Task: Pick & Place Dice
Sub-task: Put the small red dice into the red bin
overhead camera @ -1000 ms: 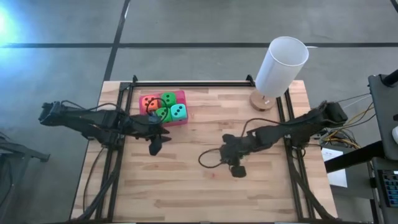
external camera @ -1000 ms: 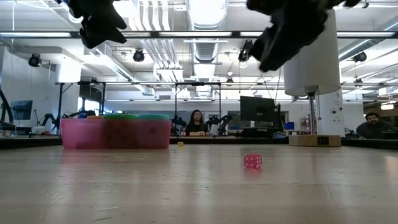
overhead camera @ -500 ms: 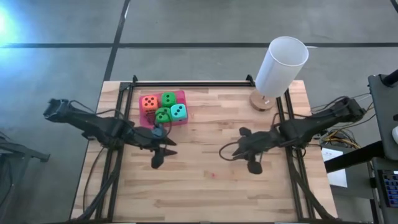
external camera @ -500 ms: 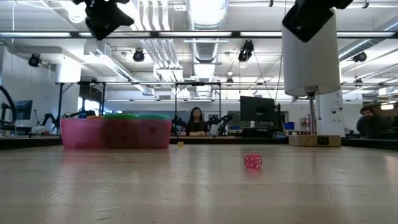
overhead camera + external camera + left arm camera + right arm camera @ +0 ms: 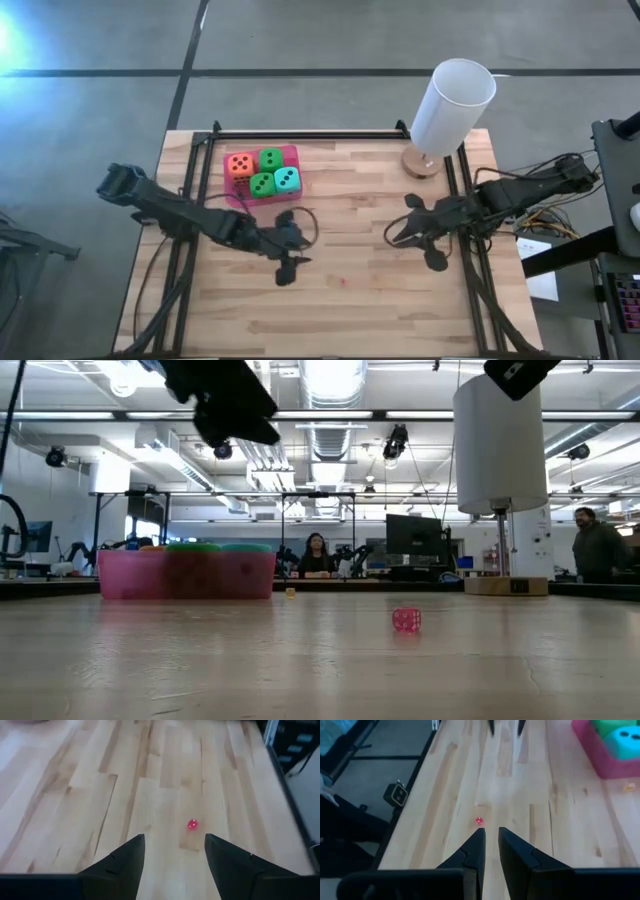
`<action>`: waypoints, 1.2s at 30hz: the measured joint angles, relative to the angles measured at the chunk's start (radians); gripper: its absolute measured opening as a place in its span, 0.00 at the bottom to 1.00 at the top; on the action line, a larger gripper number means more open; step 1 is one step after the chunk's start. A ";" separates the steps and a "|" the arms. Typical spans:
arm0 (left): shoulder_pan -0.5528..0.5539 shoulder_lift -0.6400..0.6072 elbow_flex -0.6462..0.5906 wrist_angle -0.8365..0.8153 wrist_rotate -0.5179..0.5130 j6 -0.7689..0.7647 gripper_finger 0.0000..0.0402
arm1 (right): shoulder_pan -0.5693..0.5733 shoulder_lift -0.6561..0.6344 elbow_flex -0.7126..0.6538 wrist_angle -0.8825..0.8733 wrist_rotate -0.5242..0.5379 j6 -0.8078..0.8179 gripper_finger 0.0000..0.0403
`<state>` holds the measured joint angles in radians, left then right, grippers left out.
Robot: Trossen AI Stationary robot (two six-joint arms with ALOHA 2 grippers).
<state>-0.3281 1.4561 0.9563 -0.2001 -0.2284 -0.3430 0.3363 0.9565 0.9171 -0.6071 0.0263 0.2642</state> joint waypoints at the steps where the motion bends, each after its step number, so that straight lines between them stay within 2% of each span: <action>1: -0.002 0.031 0.020 0.000 0.000 0.028 0.53 | 0.000 -0.011 0.000 -0.002 0.000 -0.002 0.13; 5: -0.004 0.158 0.118 0.002 0.000 0.108 0.55 | 0.000 -0.047 0.000 -0.042 -0.001 -0.008 0.13; 14: -0.005 0.395 0.296 0.003 0.009 0.054 0.57 | 0.000 -0.091 0.000 -0.122 -0.008 -0.086 0.13; 20: -0.015 0.472 0.319 0.014 0.019 0.039 0.59 | 0.000 -0.109 0.001 -0.127 -0.008 -0.092 0.13; 27: -0.011 0.549 0.326 0.081 0.166 0.161 0.60 | 0.006 -0.128 -0.001 -0.156 -0.011 -0.089 0.13; 36: 0.048 0.606 0.326 0.112 0.226 0.293 0.60 | 0.006 -0.130 -0.001 -0.156 -0.010 -0.081 0.13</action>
<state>-0.2801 2.0621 1.2827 -0.0882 -0.0022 -0.0499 0.3428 0.8268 0.9157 -0.7627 0.0158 0.1837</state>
